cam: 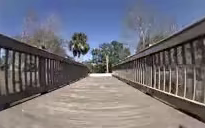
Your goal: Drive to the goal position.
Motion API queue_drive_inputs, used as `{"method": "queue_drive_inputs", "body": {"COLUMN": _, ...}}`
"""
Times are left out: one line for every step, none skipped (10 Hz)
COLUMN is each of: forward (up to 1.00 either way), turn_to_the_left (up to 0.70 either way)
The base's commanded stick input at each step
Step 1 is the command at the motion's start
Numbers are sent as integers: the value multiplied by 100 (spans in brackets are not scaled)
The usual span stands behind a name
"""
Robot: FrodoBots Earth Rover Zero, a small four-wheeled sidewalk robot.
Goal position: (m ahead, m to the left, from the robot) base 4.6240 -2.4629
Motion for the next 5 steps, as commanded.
{"method": "queue_drive_inputs", "body": {"forward": 70, "turn_to_the_left": -35}}
{"method": "queue_drive_inputs", "body": {"forward": 70, "turn_to_the_left": 0}}
{"method": "queue_drive_inputs", "body": {"forward": 70, "turn_to_the_left": 0}}
{"method": "queue_drive_inputs", "body": {"forward": 70, "turn_to_the_left": 0}}
{"method": "queue_drive_inputs", "body": {"forward": 70, "turn_to_the_left": 0}}
